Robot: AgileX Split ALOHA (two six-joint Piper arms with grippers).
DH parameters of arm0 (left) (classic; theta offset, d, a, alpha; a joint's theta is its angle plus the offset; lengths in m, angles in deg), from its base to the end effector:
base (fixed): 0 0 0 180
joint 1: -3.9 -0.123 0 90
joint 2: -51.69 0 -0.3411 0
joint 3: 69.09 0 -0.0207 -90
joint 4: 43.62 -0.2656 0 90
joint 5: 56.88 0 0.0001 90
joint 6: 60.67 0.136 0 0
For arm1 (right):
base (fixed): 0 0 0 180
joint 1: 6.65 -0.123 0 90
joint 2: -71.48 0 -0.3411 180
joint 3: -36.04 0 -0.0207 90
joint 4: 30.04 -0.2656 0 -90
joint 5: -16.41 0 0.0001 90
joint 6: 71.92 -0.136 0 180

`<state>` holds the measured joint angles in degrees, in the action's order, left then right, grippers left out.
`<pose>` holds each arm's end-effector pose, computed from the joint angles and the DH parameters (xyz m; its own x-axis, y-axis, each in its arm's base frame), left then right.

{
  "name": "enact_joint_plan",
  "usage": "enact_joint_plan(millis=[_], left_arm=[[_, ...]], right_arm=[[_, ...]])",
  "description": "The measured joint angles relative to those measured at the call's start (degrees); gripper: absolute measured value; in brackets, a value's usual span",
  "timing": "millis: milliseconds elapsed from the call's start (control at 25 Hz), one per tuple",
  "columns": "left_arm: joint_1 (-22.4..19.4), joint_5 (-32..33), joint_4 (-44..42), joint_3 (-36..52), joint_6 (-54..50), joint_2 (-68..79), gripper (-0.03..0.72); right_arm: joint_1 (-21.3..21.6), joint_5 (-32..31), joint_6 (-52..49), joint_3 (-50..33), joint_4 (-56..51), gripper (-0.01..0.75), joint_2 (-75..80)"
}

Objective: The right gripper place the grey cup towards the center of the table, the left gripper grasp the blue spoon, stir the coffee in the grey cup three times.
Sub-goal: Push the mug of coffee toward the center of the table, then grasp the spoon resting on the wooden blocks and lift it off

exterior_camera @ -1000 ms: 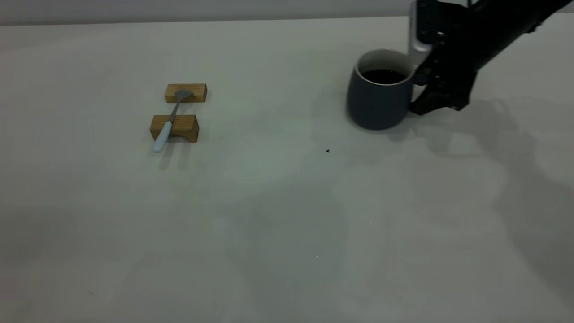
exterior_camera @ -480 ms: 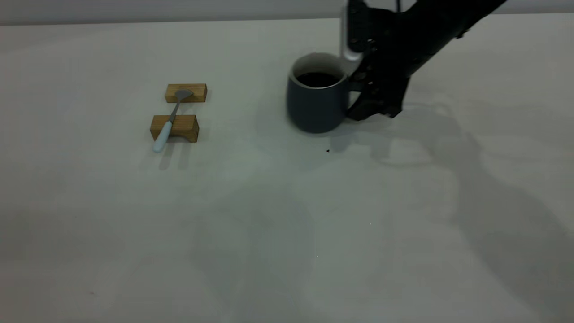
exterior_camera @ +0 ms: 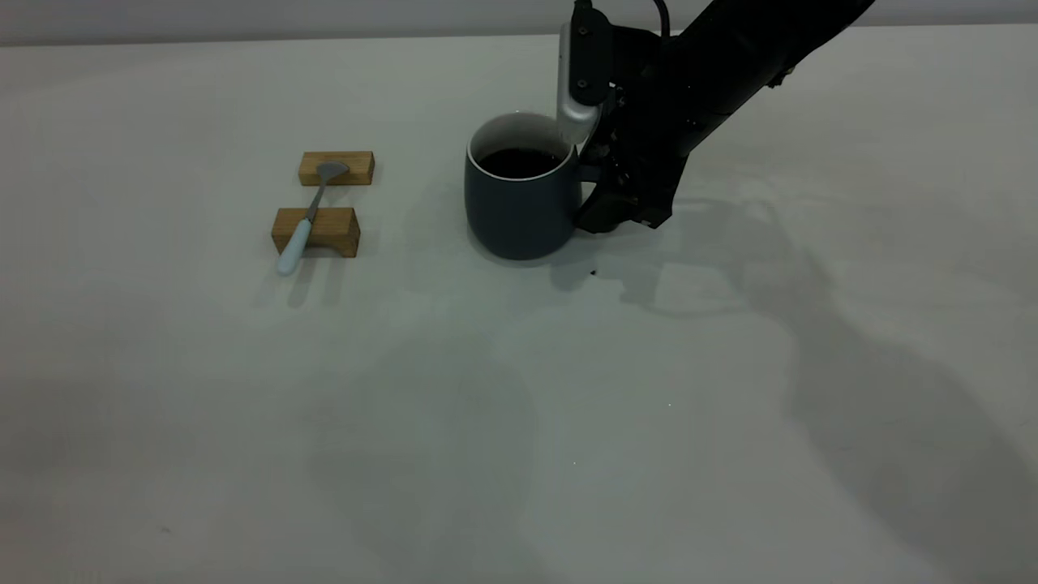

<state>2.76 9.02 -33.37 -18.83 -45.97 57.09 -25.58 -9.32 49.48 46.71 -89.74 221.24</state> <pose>-0.0168 -0.0224 0.2524 -0.4878 0.1698 -0.8563 0.2115 0.9747 0.0727 0.4960 0.2241 -0.0045 0.0537 -0.8652 -0.4985 -0.9585 0.0952 -0.2686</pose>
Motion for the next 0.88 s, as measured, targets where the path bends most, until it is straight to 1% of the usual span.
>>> enact_joint_plan(millis=[80,240,320,440,520,600,680,720,760,880], left_arm=[[0.0,0.0,0.0,0.0,0.0,0.0,0.463],[0.0,0.0,0.0,0.0,0.0,0.0,0.463],[0.0,0.0,0.0,0.0,0.0,0.0,0.463],[0.0,0.0,0.0,0.0,0.0,0.0,0.463],[0.0,0.0,0.0,0.0,0.0,0.0,0.463],[0.0,0.0,0.0,0.0,0.0,0.0,0.463],[0.0,0.0,0.0,0.0,0.0,0.0,0.463],[0.0,0.0,0.0,0.0,0.0,0.0,0.463],[0.0,0.0,0.0,0.0,0.0,0.0,0.463],[0.0,0.0,0.0,0.0,0.0,0.0,0.463]], right_arm=[[1.0,-1.3,-3.1,-0.5,-0.1,0.592,-1.4],[4.5,-5.9,-11.7,-2.7,1.0,0.592,-6.6],[6.1,-10.3,-15.0,-4.6,2.1,0.592,-9.3],[7.5,-19.1,-20.2,-7.9,2.7,0.592,-13.9],[7.9,-25.4,-27.9,-10.2,2.2,0.592,-17.2],[8.1,-31.9,-40.2,-11.8,-0.2,0.592,-20.8],[8.4,-34.9,-52.2,-13.1,1.5,0.592,-25.2],[8.5,-35.6,-57.9,-13.6,5.4,0.592,-27.6],[8.6,-35.5,-66.9,-14.3,10.0,0.592,-29.8],[8.7,-34.9,-90.3,-16.2,31.8,0.592,-38.1]])
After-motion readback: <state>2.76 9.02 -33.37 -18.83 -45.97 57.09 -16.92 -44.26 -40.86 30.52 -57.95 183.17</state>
